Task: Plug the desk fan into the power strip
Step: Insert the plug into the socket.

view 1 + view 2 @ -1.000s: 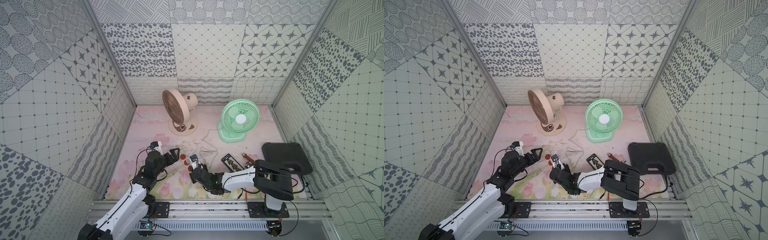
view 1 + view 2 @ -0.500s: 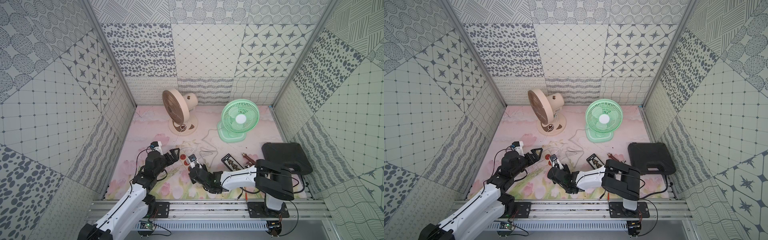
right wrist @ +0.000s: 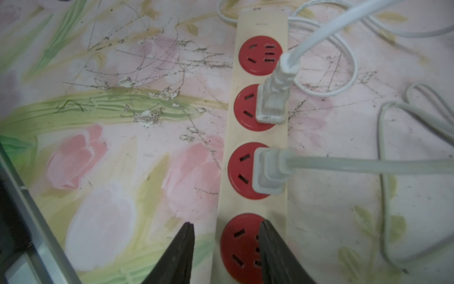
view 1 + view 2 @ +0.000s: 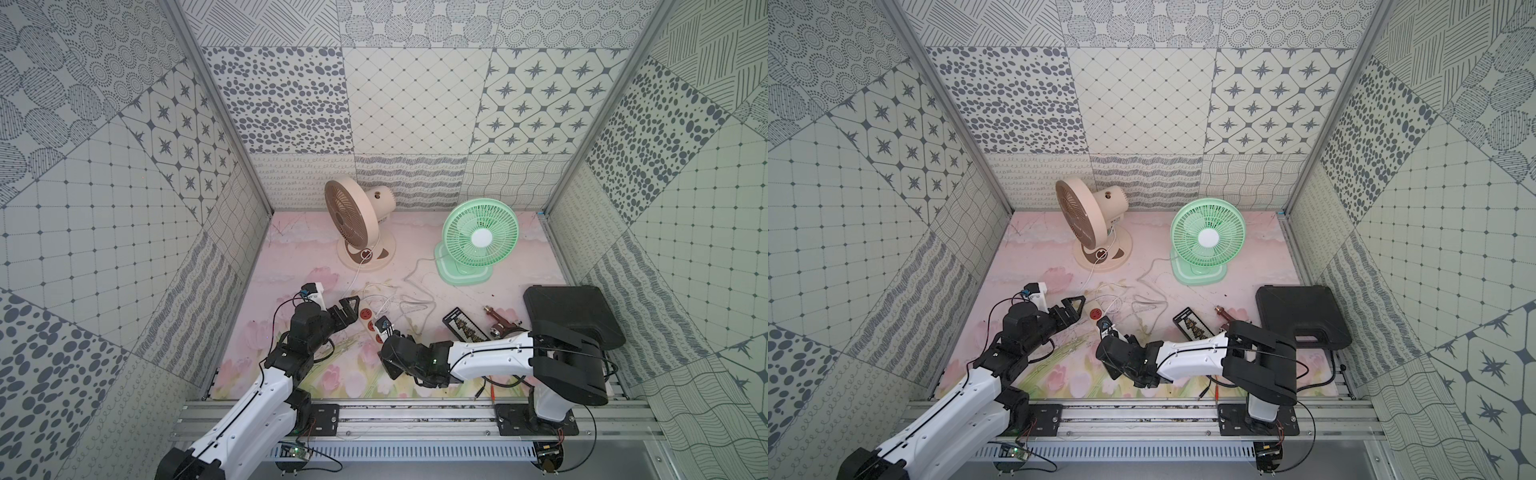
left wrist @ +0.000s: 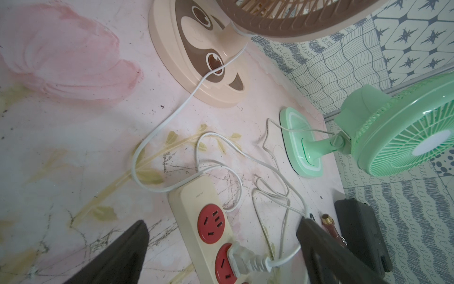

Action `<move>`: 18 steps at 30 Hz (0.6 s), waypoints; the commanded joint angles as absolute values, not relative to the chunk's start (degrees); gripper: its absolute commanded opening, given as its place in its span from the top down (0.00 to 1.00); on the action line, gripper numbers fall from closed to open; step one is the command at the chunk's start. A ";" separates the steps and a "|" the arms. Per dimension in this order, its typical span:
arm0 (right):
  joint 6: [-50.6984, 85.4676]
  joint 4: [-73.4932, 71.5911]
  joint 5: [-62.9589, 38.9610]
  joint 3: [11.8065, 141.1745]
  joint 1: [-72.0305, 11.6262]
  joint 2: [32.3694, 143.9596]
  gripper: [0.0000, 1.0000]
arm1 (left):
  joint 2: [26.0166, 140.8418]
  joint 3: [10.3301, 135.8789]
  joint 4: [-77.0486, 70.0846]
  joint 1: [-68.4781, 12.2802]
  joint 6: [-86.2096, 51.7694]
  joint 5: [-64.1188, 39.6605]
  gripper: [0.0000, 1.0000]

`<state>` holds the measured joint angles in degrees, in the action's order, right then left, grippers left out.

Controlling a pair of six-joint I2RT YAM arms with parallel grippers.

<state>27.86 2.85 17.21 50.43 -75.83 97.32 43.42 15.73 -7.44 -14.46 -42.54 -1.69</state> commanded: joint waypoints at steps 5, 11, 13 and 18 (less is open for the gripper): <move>28.94 8.17 12.09 48.25 -76.72 92.22 0.37 | 41.07 15.89 -7.83 -13.93 -44.34 -4.13 0.00; 29.26 8.31 12.47 45.77 -77.08 85.80 0.18 | 38.35 15.74 -6.16 -14.06 -46.68 -6.71 0.01; 28.97 8.35 12.71 44.84 -77.08 83.38 0.03 | 37.74 16.11 -5.81 -14.11 -46.94 -8.13 0.01; 27.77 8.35 14.18 42.60 -77.08 76.99 0.03 | 36.84 19.37 -1.88 -14.52 -46.80 -11.26 0.01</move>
<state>28.86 9.19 13.10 43.94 -76.79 80.36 37.74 16.69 -4.86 -14.46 -45.80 -6.13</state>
